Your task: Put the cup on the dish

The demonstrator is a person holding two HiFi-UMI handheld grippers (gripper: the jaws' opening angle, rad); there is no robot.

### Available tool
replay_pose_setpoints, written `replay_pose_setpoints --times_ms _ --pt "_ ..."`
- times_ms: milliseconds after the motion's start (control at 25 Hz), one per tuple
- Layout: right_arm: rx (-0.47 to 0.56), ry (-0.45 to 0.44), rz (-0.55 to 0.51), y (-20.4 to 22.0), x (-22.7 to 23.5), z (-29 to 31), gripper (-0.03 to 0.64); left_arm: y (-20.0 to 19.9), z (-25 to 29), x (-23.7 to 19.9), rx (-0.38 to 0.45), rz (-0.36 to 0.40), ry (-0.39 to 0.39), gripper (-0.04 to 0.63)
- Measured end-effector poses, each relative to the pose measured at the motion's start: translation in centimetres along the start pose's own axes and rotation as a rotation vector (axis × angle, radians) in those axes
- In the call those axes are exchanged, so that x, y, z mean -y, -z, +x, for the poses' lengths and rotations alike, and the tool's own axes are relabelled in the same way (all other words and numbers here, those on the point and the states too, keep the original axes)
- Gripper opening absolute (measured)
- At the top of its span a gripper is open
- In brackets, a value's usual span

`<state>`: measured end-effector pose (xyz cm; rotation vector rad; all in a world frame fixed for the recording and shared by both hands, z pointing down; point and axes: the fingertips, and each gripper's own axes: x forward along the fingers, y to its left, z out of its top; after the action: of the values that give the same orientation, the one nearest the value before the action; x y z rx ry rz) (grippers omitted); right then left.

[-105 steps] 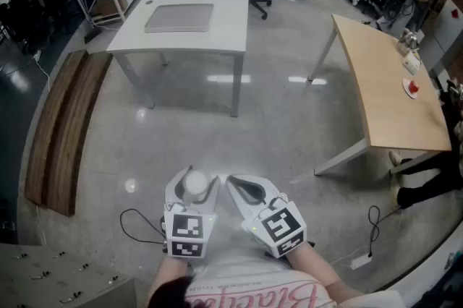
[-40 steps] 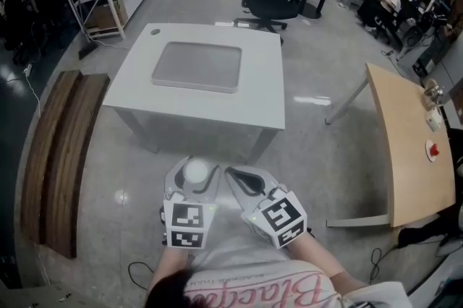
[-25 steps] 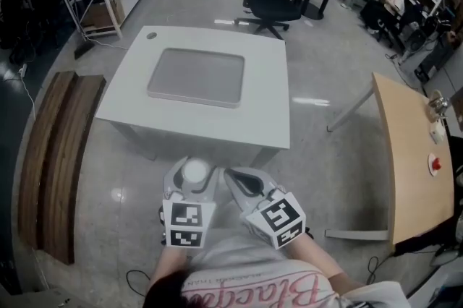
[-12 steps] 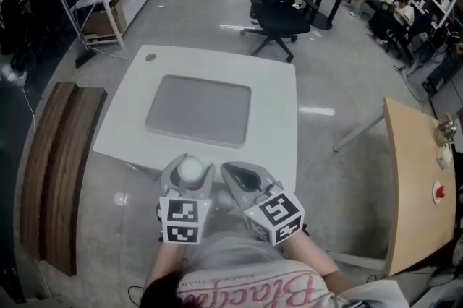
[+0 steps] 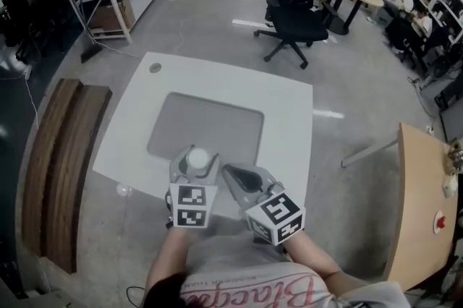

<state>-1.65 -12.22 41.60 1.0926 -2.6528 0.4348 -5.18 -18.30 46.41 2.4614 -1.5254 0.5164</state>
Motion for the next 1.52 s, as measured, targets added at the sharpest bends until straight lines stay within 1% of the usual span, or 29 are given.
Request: replay_pose_setpoints --times_ms 160,320,560,720,840,1160,1400,1520 --pt "-0.038 -0.038 0.027 1.1 -1.3 -0.5 0.002 1.5 0.5 -0.1 -0.014 -0.017 -0.032 0.252" --pt "-0.071 -0.050 0.057 2.1 -2.5 -1.5 0.002 3.4 0.3 -0.1 -0.044 -0.034 -0.067 0.252" --pt "-0.118 -0.057 0.087 3.2 -3.6 -3.3 0.002 5.0 -0.4 0.9 -0.081 -0.043 -0.069 0.252" --pt "-0.148 -0.064 0.104 3.9 -4.6 -4.4 0.002 6.2 -0.8 1.8 -0.143 -0.038 -0.066 0.252" --pt "-0.155 -0.067 0.109 4.1 -5.1 -4.8 0.002 6.9 -0.8 2.1 -0.178 -0.040 -0.062 0.252" --pt "-0.158 -0.060 0.123 4.0 -5.6 -5.0 0.002 8.0 -1.2 2.1 -0.228 -0.029 -0.056 0.252" --pt "-0.153 -0.052 0.115 4.0 -5.5 -4.4 0.002 8.7 -0.6 1.2 -0.229 -0.056 -0.061 0.252" --pt "-0.141 -0.050 0.115 3.8 -5.5 -4.1 0.000 9.0 0.2 0.9 -0.238 -0.031 -0.059 0.252"
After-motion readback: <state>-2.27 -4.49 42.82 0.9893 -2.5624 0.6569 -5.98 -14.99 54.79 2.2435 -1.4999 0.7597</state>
